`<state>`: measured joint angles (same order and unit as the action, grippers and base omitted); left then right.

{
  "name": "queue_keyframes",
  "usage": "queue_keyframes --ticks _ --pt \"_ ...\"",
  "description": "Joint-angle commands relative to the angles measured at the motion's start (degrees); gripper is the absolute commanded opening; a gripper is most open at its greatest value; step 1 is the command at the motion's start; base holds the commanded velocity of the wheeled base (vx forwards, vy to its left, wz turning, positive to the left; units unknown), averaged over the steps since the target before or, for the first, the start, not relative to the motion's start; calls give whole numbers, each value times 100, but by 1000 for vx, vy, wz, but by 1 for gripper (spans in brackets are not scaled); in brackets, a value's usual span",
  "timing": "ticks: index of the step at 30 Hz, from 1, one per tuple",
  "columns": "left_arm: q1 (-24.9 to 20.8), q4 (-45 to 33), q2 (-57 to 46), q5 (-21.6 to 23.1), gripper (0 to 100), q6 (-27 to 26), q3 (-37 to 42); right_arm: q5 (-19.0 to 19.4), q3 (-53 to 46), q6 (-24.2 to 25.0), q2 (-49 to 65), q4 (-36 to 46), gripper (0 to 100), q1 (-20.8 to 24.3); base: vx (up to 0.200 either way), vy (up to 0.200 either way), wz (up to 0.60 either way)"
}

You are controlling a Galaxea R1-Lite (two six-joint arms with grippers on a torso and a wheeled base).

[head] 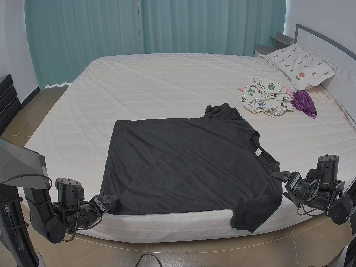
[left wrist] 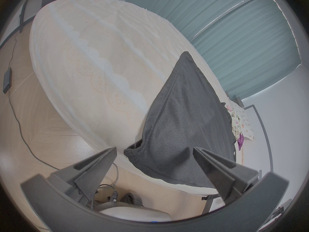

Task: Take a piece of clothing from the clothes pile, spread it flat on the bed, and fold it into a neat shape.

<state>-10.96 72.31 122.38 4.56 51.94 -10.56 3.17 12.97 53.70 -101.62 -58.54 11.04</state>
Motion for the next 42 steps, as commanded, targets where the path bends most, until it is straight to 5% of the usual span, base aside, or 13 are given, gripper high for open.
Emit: queue_keyframes --ticks 1,5,6,27,35,42 --pt "-3 28 67 19 100 18 -43 43 -67 0 -95 -8 100 3 0 0 0" --pt "24 55 75 10 100 26 -78 131 -75 -9 -104 -8 100 3 0 0 0" --pt "24 55 49 10 0 26 -52 131 -75 -9 -104 -8 100 3 0 0 0" --pt "138 63 -760 27 0 -9 -148 96 30 -220 -569 -8 100 -67 0 0 0" --pt "191 72 -874 36 0 26 -201 122 338 -1019 -1114 -26 100 -779 0 0 0" --pt "235 143 -856 19 0 61 -254 149 654 -1107 -1475 -26 100 -885 0 0 0"
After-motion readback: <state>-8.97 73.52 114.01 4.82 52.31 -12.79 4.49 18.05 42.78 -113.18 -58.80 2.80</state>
